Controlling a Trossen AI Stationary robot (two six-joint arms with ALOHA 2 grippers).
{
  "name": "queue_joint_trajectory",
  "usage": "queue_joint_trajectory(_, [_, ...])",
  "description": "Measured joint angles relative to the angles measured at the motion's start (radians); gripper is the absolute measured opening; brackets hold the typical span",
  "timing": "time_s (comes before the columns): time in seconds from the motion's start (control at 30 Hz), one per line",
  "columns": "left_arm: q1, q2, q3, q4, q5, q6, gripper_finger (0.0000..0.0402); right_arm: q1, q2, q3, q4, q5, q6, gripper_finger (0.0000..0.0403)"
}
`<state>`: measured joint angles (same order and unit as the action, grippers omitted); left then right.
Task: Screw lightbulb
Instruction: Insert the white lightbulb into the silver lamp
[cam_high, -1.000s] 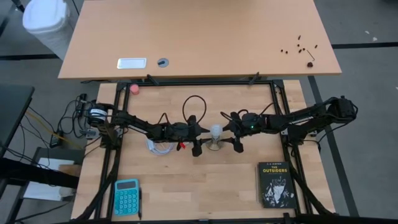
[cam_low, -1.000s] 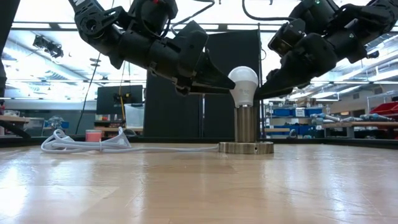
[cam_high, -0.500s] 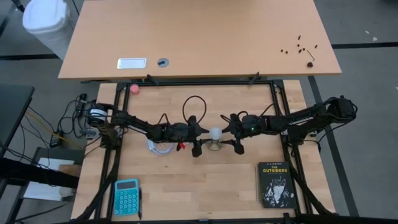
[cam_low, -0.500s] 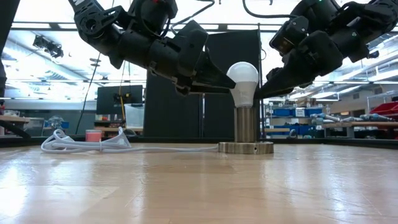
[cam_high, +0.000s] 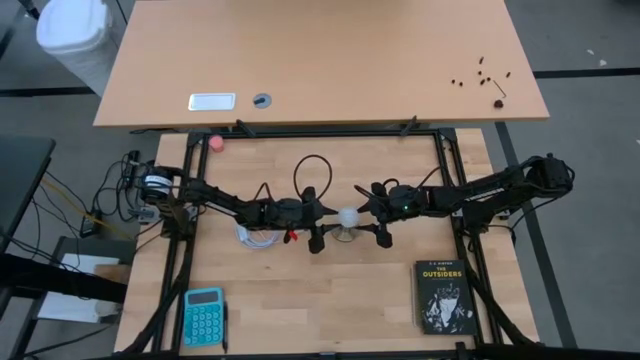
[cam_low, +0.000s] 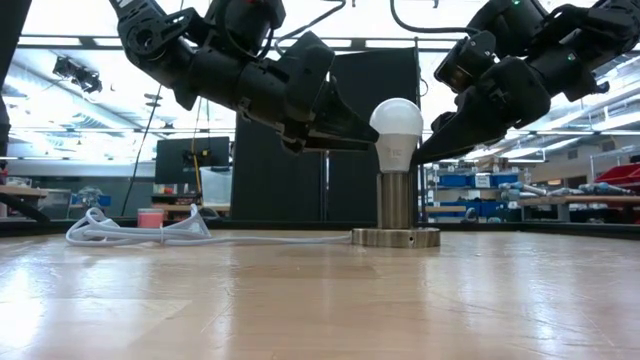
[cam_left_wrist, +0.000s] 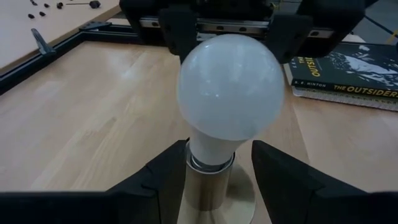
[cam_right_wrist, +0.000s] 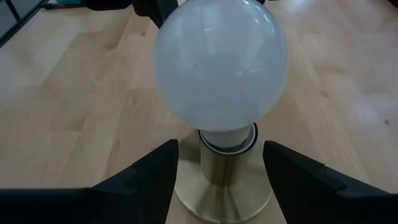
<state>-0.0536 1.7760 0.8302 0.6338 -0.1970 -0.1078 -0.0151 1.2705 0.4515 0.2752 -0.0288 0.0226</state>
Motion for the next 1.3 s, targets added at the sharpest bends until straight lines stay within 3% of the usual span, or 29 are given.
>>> queue_joint_trajectory(0.5, [-0.014, 0.001, 0.0, -0.16, -0.007, -0.041, 0.0188, 0.0, -0.001, 0.0, -0.013, 0.001, 0.0, 0.0247])
queue_joint_trajectory(0.93, [-0.047, 0.179, 0.004, 0.086, -0.109, -0.04, 0.0189, 0.0, -0.003, -0.001, -0.032, 0.001, 0.001, 0.0247])
queue_joint_trajectory(1.3, [-0.048, 0.196, 0.02, 0.109, -0.208, -0.052, 0.0196, 0.0, -0.003, -0.001, -0.025, 0.001, 0.001, 0.0247])
